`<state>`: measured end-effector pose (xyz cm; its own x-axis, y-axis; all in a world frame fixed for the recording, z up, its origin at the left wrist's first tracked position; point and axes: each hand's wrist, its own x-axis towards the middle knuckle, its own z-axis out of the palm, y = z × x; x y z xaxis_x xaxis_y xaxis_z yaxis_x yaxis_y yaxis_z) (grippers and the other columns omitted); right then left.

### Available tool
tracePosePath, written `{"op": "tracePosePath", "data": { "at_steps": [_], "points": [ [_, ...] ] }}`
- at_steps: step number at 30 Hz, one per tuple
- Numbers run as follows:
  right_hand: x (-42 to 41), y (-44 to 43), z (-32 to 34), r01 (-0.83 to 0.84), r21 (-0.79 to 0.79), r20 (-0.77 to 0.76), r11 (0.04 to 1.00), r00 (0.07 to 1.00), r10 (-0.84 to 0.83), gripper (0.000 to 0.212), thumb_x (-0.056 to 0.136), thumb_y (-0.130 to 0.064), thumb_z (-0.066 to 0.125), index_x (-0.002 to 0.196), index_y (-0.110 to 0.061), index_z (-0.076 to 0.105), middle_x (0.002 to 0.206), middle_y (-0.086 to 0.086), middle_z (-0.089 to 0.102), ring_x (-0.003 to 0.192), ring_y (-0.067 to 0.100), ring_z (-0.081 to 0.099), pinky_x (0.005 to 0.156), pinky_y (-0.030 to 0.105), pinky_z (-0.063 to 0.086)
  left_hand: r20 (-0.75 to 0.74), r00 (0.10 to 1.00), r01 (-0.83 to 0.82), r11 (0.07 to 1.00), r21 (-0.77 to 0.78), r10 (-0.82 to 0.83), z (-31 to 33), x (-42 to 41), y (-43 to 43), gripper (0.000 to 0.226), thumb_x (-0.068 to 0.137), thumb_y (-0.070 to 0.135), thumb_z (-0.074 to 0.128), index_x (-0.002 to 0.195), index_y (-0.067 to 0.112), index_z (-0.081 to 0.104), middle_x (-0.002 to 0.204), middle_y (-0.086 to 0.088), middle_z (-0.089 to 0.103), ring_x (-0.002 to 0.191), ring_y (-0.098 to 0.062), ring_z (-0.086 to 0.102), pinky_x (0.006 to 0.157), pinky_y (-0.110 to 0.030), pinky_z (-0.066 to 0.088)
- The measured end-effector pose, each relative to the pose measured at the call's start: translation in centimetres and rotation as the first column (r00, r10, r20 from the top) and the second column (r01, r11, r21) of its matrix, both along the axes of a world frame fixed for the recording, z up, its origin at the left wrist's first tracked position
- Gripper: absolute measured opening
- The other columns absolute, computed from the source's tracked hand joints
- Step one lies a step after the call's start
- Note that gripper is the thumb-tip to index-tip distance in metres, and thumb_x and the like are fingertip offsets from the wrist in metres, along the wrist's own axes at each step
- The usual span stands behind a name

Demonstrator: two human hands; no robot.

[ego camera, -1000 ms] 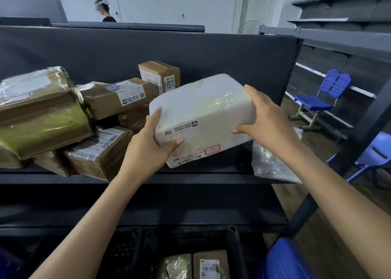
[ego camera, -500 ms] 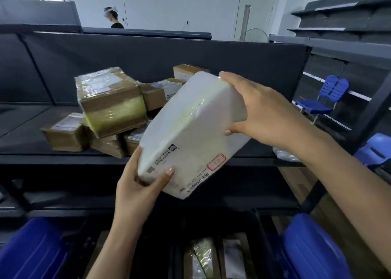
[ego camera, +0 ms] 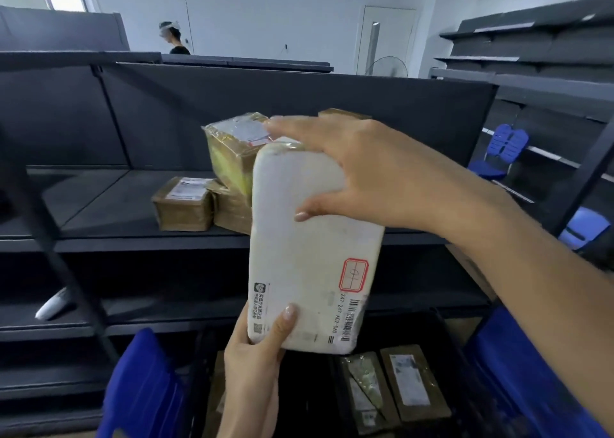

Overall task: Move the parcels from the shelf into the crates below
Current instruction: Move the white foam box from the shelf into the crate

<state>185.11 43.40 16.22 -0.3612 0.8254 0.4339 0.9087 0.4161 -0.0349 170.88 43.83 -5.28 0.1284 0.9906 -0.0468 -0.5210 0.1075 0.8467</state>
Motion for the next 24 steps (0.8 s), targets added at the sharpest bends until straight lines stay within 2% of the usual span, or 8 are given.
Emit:
{"op": "tracePosePath", "data": {
  "at_steps": [3, 5, 8, 11, 15, 19, 22, 24],
  "points": [
    [-0.5, -1.7, -0.9, 0.029, 0.215, -0.245, 0.976, 0.969, 0.025, 0.091, 0.072, -0.062, 0.066, 0.148, -0.037, 0.021, 0.151, -0.022, 0.027, 0.131, -0.012, 0.020, 0.097, 0.002, 0.019, 0.082, 0.997, -0.004, 1.000, 0.011, 0.003, 0.7, -0.9, -0.3, 0.045, 0.049, 0.030, 0.082, 0.093, 0.020, 0.074, 0.100, -0.006, 0.075, 0.089, -0.021, 0.073, 0.064, -0.027, 0.059],
    [0.0, -3.2, -3.4, 0.110, 0.258, -0.498, 0.960, 0.866, 0.035, 0.097, 0.070, -0.070, 0.063, 0.148, -0.037, 0.019, 0.151, -0.025, 0.026, 0.134, -0.012, 0.022, 0.104, 0.003, 0.021, 0.155, 0.988, -0.024, 1.000, 0.010, 0.022, 1.5, -1.1, -0.5, 0.049, 0.050, 0.031, 0.081, 0.096, 0.018, 0.072, 0.100, -0.005, 0.075, 0.088, -0.018, 0.073, 0.062, -0.024, 0.058],
    [-0.1, -5.3, -9.8, 0.129, 0.016, -0.762, 0.991, 0.643, -0.072, 0.110, 0.057, -0.081, 0.064, 0.148, -0.045, 0.014, 0.152, -0.028, 0.023, 0.139, -0.008, 0.023, 0.115, 0.033, 0.027, 0.221, 0.975, -0.040, 0.999, 0.020, 0.035, 2.4, -1.3, -0.7, 0.052, 0.053, 0.030, 0.078, 0.102, 0.017, 0.068, 0.101, -0.004, 0.075, 0.090, -0.017, 0.073, 0.063, -0.025, 0.058],
    [-2.1, -6.3, -14.7, -0.149, -0.167, -0.891, 0.975, 0.446, -0.084, 0.107, 0.055, -0.066, 0.079, 0.143, -0.052, 0.020, 0.143, -0.026, 0.042, 0.131, -0.004, 0.042, 0.105, 0.031, 0.043, 0.183, 0.982, -0.062, 0.998, 0.033, 0.055, 2.8, -1.1, -1.2, 0.054, 0.051, 0.030, 0.079, 0.102, 0.015, 0.068, 0.099, -0.007, 0.075, 0.088, -0.022, 0.073, 0.063, -0.027, 0.059],
    [-3.2, -5.7, -17.9, -0.181, -0.095, -0.978, 0.979, 0.203, -0.057, 0.090, 0.063, -0.034, 0.088, 0.136, -0.041, 0.036, 0.121, -0.016, 0.064, 0.109, 0.003, 0.063, 0.080, 0.013, 0.052, 0.061, 0.995, -0.077, 0.995, 0.070, 0.073, 2.5, -0.1, -2.4, 0.053, 0.053, 0.031, 0.082, 0.104, 0.020, 0.070, 0.100, -0.007, 0.075, 0.091, -0.024, 0.072, 0.066, -0.031, 0.060],
    [-1.9, -5.7, -19.6, -0.097, -0.118, -0.992, 0.988, -0.028, -0.121, 0.078, 0.054, -0.035, 0.091, 0.121, -0.044, 0.053, 0.112, -0.010, 0.069, 0.101, 0.006, 0.067, 0.072, 0.016, 0.055, -0.105, 0.990, -0.074, 0.988, 0.136, 0.089, 2.0, 0.6, -3.3, 0.081, 0.049, 0.039, 0.082, 0.125, 0.025, 0.058, 0.104, -0.001, 0.073, 0.095, -0.019, 0.071, 0.073, -0.033, 0.059],
    [-0.2, -6.0, -20.2, -0.129, -0.148, -0.975, 0.981, -0.148, -0.166, 0.076, 0.045, -0.044, 0.093, 0.114, -0.042, 0.061, 0.111, -0.002, 0.072, 0.101, 0.017, 0.069, 0.074, 0.026, 0.058, -0.206, 0.976, -0.020, 0.979, 0.204, 0.063, 1.9, 0.4, -3.7, 0.083, 0.050, 0.043, 0.078, 0.128, 0.029, 0.053, 0.118, 0.001, 0.068, 0.103, -0.009, 0.067, 0.073, -0.021, 0.056],
    [0.6, -6.2, -20.4, -0.189, -0.133, -0.967, 0.973, -0.189, -0.169, 0.074, 0.046, -0.042, 0.093, 0.114, -0.040, 0.062, 0.113, 0.003, 0.071, 0.103, 0.024, 0.068, 0.077, 0.033, 0.058, -0.387, 0.917, 0.009, 0.964, 0.265, 0.098, 2.4, -0.2, -3.7, 0.081, 0.049, 0.052, 0.074, 0.125, 0.038, 0.050, 0.145, 0.005, 0.047, 0.127, -0.004, 0.048, 0.096, -0.024, 0.046]
  ]
}}
